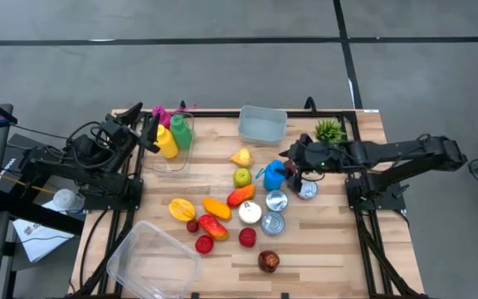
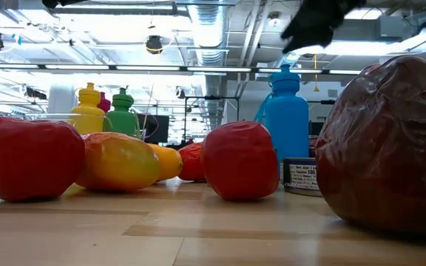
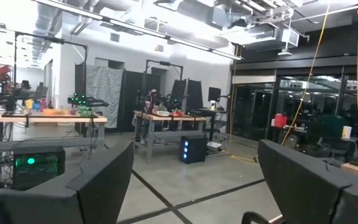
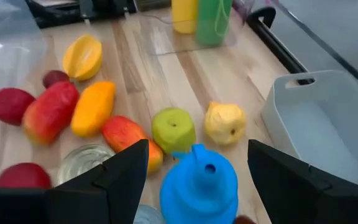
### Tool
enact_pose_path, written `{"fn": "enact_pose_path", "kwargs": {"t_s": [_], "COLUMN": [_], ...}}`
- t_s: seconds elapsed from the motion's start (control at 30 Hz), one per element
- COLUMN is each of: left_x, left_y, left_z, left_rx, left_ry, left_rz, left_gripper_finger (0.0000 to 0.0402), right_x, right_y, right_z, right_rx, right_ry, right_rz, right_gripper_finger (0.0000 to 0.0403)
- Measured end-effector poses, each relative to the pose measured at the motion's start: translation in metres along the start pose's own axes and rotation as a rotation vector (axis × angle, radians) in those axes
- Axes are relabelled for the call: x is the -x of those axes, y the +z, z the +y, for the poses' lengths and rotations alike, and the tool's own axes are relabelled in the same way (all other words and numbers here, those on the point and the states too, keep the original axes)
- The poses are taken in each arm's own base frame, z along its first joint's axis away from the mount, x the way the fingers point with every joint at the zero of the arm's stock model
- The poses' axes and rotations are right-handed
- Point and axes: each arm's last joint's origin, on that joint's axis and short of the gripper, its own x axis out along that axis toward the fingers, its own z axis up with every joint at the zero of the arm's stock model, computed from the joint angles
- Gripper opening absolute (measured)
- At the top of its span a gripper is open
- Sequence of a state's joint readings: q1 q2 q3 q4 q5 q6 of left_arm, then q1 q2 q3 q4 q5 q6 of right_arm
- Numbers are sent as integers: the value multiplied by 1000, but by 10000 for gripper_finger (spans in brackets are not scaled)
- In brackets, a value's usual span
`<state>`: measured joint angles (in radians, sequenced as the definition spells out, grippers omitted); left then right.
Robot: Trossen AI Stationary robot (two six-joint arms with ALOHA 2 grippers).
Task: Pick & Place Food Item
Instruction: Put the blue water bottle into the transparent bin
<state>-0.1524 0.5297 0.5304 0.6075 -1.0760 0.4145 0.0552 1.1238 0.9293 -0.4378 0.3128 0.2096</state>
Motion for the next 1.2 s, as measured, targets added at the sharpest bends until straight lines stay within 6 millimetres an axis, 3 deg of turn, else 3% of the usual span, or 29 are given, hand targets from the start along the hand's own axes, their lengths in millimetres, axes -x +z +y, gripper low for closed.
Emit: {"fn": "enact_pose_path", "kwargs": {"t_s": [0.2,0.43,0.7,1.03,1.2], "left_x": [0,0,0,0,0], "left_y": [0,0,0,0,0], "left_z": [0,0,0,0,0], "left_rx": [0,1,1,2,4], "left_ry": [5,5,5,4,4], "left_rz": [2,2,2,2,2], "left_gripper_finger": [329,329,324,324,324], "right_x": [-17,-18,-19,-28,-27], "right_y": [-17,-17,-20,-21,-21], "right_z": [-5,-9,-11,-10,-11], "right_rx": [-21,-23,9,27,19], "right_ry": [-23,-38,-47,-31,-14], "right_rz": [-14,-8,18,46,52], "right_gripper_finger": [265,254,175,118,65]}}
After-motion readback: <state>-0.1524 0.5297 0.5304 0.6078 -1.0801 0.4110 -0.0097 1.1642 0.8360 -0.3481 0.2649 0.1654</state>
